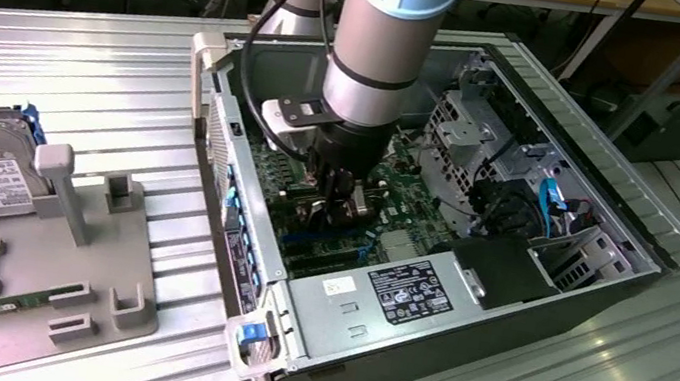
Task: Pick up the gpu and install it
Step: 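Insert the gpu into the slot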
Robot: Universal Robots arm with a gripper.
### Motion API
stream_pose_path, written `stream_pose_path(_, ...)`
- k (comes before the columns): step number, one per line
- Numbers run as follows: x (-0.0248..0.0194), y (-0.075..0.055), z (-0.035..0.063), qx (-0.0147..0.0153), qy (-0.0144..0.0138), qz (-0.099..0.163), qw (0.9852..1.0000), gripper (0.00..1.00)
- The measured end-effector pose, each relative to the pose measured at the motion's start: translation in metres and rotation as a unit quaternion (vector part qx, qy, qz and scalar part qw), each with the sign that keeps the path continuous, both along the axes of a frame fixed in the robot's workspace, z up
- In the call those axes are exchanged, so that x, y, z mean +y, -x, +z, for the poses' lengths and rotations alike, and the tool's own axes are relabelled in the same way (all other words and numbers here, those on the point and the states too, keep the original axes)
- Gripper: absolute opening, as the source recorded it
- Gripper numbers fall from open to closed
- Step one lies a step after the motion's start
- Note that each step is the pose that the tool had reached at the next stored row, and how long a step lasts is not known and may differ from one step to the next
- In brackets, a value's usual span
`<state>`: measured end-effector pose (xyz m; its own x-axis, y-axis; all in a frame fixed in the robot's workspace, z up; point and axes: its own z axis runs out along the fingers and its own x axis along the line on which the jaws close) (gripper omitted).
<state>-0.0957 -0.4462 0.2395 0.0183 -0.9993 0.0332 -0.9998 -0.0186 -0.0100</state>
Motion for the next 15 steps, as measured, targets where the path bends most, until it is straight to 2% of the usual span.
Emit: stream_pose_path(15, 0.0001, 0.0001, 0.0034, 0.0000, 0.0000, 0.000, 1.0000, 0.28)
